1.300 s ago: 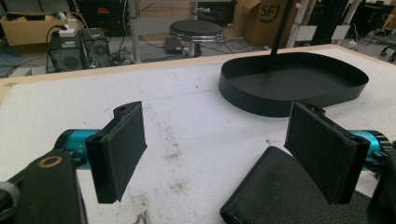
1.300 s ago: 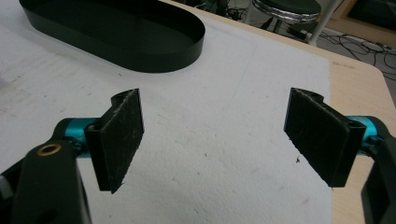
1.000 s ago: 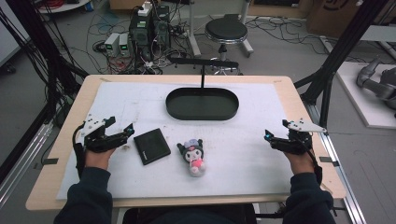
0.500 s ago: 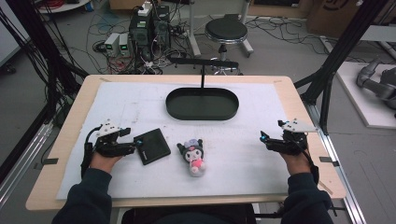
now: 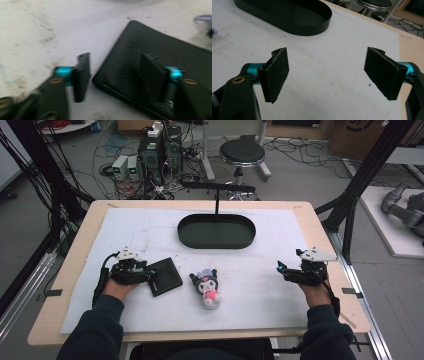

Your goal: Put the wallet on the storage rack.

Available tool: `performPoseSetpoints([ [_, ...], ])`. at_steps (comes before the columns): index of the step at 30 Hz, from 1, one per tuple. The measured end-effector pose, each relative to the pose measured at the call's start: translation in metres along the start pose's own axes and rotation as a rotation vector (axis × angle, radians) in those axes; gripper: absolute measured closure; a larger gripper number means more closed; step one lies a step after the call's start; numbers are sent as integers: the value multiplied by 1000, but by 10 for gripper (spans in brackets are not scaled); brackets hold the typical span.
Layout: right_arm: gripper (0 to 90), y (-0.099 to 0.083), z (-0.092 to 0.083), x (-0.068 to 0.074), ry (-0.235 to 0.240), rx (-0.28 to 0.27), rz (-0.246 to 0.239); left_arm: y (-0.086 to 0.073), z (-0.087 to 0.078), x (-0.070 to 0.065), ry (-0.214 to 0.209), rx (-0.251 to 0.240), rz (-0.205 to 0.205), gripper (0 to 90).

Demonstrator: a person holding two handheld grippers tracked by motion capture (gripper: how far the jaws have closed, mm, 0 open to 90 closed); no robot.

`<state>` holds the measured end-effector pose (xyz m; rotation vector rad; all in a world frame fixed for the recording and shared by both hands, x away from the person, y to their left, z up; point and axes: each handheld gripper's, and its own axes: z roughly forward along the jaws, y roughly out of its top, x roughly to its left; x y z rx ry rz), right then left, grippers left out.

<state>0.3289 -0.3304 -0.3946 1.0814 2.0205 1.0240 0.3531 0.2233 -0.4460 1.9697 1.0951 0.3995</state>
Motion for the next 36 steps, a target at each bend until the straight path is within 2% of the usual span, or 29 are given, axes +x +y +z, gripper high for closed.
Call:
performPoseSetpoints([
  [2,204,0,0,0,1,1,1,0,-3,2,7,-9,-31,551],
  [4,204,0,0,0,2,3,4,-1,-7,7,-10,-23,-67,696],
  [6,204,0,0,0,3,3,0,-2,-10,10,-19,-28,-82,789],
  [9,204,-1,0,0,-2,3,0,-2,-13,11,-28,-36,-96,829],
  [11,204,-1,0,-1,-1,3,1,-1,-16,12,-38,-62,-120,837],
  [12,205,-1,0,-1,-1,3,1,2,-22,11,-28,-98,-131,840],
  [15,204,-1,0,-1,0,6,2,6,-34,12,-25,-166,-142,845],
  [18,204,-2,1,-1,0,10,7,10,-46,11,8,-241,-140,847],
  [21,204,-2,1,0,2,11,6,14,-57,9,49,-300,-119,849],
  [26,204,-2,2,0,4,15,2,18,-67,8,100,-350,-92,851],
  [30,204,-2,2,0,6,15,4,20,-72,7,121,-381,-78,853],
  [34,204,-2,2,0,6,14,4,24,-79,0,169,-411,-29,855],
  [36,204,-2,2,0,7,13,3,27,-81,0,165,-423,-24,855],
])
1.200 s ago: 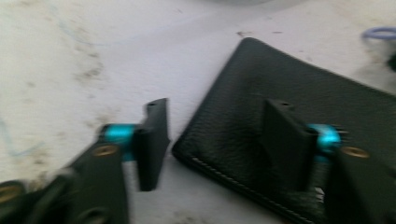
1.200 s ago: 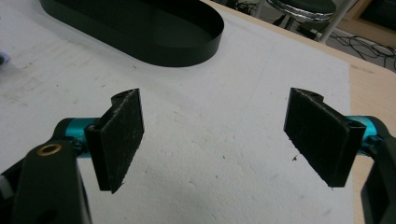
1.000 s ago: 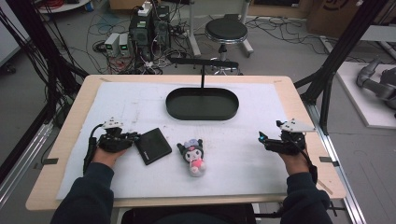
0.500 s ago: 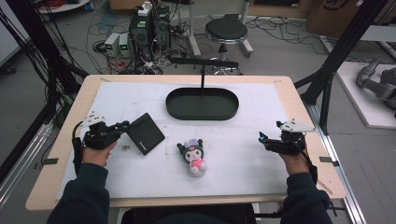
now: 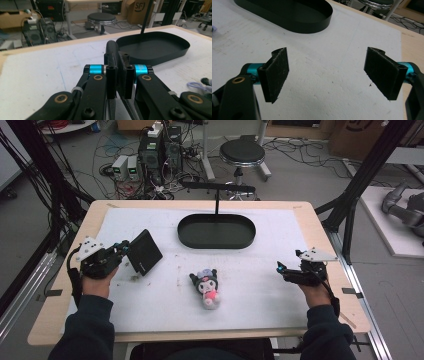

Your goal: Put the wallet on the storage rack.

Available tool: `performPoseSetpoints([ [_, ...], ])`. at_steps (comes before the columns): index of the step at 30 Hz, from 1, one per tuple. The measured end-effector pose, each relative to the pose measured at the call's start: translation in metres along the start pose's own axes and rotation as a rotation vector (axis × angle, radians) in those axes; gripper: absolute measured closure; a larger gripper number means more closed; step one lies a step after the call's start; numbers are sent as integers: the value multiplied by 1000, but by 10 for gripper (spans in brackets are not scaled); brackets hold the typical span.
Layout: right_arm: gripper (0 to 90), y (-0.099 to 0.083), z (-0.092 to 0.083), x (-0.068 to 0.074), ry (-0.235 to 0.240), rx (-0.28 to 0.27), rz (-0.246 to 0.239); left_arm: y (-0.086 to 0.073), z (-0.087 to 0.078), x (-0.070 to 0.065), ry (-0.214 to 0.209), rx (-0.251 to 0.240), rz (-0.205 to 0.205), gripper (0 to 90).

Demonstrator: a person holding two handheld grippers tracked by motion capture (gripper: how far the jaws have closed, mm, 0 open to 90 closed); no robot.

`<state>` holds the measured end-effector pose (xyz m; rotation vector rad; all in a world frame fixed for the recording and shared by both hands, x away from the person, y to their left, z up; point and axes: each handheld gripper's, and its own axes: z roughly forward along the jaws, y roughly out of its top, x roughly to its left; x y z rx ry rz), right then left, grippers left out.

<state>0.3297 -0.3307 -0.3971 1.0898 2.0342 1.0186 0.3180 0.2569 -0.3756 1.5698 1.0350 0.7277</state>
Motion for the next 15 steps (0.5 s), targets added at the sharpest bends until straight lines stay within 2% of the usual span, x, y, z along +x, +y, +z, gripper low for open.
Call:
performPoseSetpoints([
  [3,204,0,0,0,0,2,1,0,-1,-1,-11,-6,-3,855],
  [6,204,0,0,0,0,2,3,-3,3,-4,-34,12,-1,855],
  [11,204,0,-1,-1,-5,3,4,-4,5,-18,-95,23,21,854],
  [15,204,-1,-1,-1,-4,4,7,-7,1,-26,-124,28,29,854],
])
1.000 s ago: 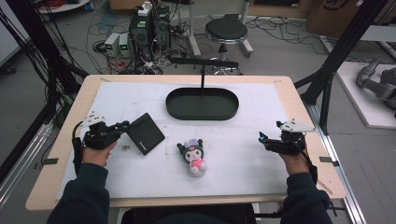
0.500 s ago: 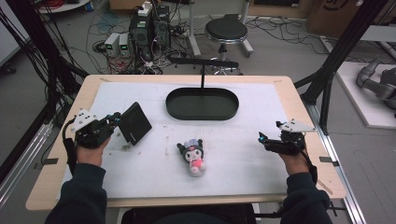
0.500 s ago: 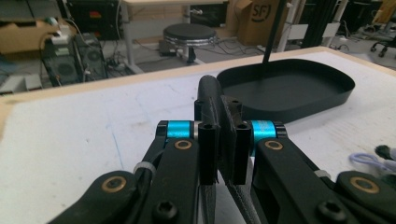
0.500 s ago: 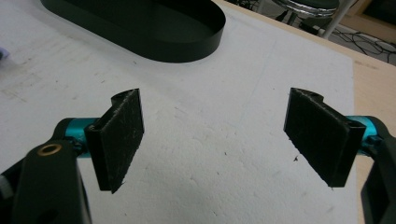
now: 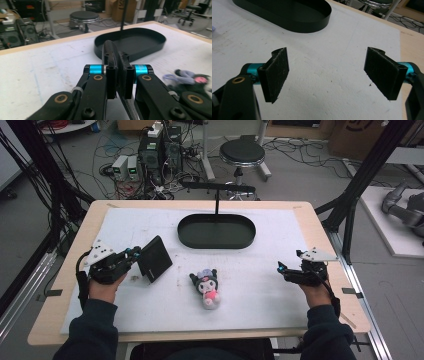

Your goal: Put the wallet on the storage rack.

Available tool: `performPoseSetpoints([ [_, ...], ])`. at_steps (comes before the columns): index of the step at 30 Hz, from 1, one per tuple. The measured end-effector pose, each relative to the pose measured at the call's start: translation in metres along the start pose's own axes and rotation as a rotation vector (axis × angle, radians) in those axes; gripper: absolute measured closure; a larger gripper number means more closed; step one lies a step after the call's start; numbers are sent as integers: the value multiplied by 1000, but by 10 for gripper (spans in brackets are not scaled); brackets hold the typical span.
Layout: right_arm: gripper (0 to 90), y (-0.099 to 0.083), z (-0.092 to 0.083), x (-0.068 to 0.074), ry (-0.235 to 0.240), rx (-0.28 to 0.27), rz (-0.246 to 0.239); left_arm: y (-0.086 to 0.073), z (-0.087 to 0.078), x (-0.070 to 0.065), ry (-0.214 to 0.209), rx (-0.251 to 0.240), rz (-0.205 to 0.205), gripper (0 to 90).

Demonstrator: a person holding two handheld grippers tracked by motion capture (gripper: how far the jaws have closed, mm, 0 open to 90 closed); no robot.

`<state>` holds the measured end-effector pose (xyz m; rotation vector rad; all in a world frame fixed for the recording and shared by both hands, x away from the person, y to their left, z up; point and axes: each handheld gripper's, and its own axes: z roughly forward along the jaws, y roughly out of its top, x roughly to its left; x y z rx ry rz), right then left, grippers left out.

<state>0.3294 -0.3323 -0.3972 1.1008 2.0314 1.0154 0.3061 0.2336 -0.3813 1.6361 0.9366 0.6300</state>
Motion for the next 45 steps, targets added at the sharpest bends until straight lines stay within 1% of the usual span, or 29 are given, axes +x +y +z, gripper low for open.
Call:
performPoseSetpoints([
  [2,204,0,0,0,0,-2,0,-1,-1,-4,-4,2,8,852],
  [4,204,0,-1,0,-2,-7,2,-2,-2,-8,-14,5,28,851],
  [5,204,0,-1,0,-2,-6,-1,-2,-2,-8,-14,5,28,848],
  [8,204,0,-1,0,-1,-6,-1,-5,-1,-13,-43,14,45,840],
  [9,204,0,-2,-1,-4,-6,-1,-6,-1,-14,-43,14,57,853],
  [13,204,0,-2,-1,-4,-6,1,-6,-1,-12,-43,5,42,801],
  [16,204,0,-2,-1,-3,-5,3,-6,-1,-11,-50,4,41,744],
  [19,204,0,-1,0,-3,-2,2,-7,0,-12,-53,-1,44,723],
  [22,204,0,-1,0,-3,-2,1,-6,0,-11,-47,-13,47,648],
  [23,204,0,-1,-1,-3,-1,-1,-6,-1,-10,-22,-34,52,596],
  [24,204,0,-1,-1,-1,-1,0,-6,-1,-10,-22,-34,52,542],
  [25,204,0,-1,-1,-2,-2,2,-6,-1,-9,17,-50,66,485],
  [26,204,0,-1,-1,-1,-2,2,-6,-1,-8,32,-53,63,425],
  [27,204,0,-1,-1,0,-1,1,-6,-1,-8,32,-53,63,395],
  [28,204,0,-1,-1,-1,-1,-4,-7,-1,-6,32,-47,49,391],
  [29,204,0,-1,0,2,-1,-3,-8,-1,-5,31,-43,36,357],
  [31,204,0,0,0,3,1,-2,-9,1,-3,46,-46,2,260],
  [33,204,0,0,0,3,2,-3,-11,3,-1,44,-39,-16,251],
  [34,204,0,0,0,5,3,-1,-12,5,0,44,-37,-30,228],
  [35,204,0,1,1,5,5,-3,-15,8,2,33,-27,-52,197],
  [36,204,0,1,1,5,7,-3,-15,8,2,33,-27,-52,197],
  [37,204,0,1,1,5,7,-3,-17,10,3,27,-26,-63,197],
  [38,204,0,1,1,7,8,-7,-20,15,3,29,-11,-63,197],
  [39,204,0,1,2,8,9,-4,-20,15,3,29,-11,-63,197],
  [40,204,0,1,2,9,9,-9,-22,23,1,31,13,-55,197],
  [42,204,0,2,2,12,9,-7,-24,29,-1,41,34,-44,197],
  [43,204,0,1,2,12,10,-8,-25,33,-3,44,58,-39,210],
  [44,204,0,1,2,10,8,-11,-25,33,-3,44,58,-39,301],
  [45,204,-1,1,2,11,10,-7,-27,37,-4,32,80,-24,387],
])
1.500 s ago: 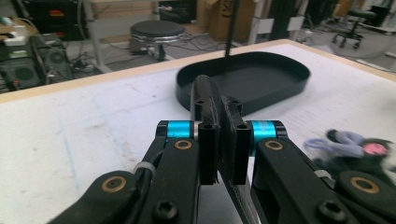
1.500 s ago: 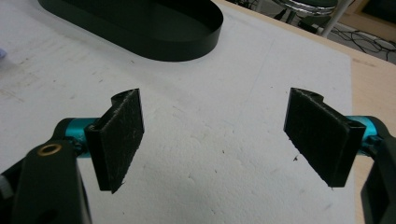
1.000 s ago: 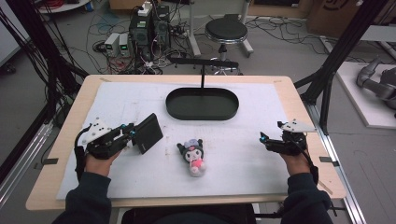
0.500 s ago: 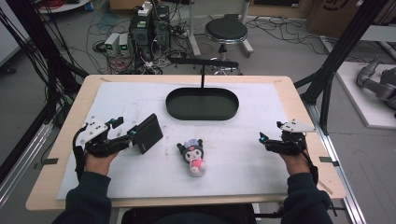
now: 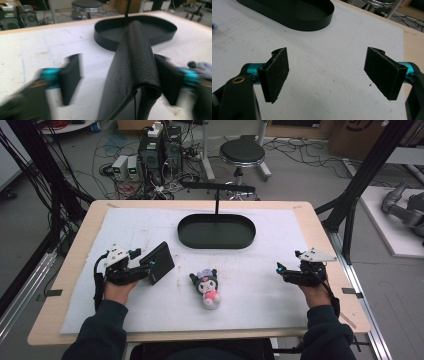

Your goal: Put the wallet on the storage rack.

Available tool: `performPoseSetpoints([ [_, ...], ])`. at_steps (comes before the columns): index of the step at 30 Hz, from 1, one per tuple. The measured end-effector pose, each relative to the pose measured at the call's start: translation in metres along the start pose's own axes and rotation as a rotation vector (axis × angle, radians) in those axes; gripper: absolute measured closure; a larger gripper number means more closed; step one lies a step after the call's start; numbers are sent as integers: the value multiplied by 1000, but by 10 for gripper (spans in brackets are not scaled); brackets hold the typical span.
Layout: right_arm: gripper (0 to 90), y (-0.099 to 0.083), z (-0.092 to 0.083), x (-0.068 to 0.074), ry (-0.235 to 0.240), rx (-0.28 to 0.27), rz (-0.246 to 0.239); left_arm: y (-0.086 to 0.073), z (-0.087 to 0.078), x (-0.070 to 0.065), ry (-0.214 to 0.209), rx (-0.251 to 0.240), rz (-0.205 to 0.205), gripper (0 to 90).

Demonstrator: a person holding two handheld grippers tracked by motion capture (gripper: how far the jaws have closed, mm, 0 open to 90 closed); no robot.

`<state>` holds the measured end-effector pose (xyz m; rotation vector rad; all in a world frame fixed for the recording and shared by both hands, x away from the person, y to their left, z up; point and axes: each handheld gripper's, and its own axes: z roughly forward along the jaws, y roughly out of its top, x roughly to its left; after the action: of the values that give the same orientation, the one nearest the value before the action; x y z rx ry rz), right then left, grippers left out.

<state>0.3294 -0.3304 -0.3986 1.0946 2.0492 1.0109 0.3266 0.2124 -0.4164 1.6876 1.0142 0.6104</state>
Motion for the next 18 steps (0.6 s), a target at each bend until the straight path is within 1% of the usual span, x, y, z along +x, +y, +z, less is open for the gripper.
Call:
performPoseSetpoints([
  [1,204,0,0,0,0,-1,3,0,0,0,0,0,0,394],
  [2,204,0,0,-1,0,-2,0,-1,2,-1,-5,31,10,411],
  [4,204,-1,0,-1,0,0,5,-2,2,-1,-6,32,11,470],
  [5,204,-1,0,-1,1,1,5,-2,1,-1,-10,34,4,513],
  [6,204,-1,0,-2,1,0,1,-3,1,0,-15,34,7,559],
  [8,204,-1,0,-2,1,0,2,-2,-1,-1,-2,40,31,664],
  [9,204,-1,0,-2,1,1,1,-2,-2,0,-7,39,33,692],
  [10,204,-1,0,-2,0,1,0,-2,-3,0,-1,40,39,733],
  [11,204,-1,1,-2,1,1,1,-1,-4,1,-4,39,34,759],
  [12,204,-1,1,-2,0,1,0,0,-5,1,-4,38,26,766],
  [13,204,-1,1,-2,-1,2,0,1,-6,2,-3,39,28,769],
  [16,204,-1,1,-1,2,2,3,4,-8,5,-12,19,13,772],
  [17,204,0,1,-1,0,3,3,4,-8,5,-12,19,13,773],
  [18,204,0,1,-1,2,0,2,10,-7,6,-20,17,21,773],
])
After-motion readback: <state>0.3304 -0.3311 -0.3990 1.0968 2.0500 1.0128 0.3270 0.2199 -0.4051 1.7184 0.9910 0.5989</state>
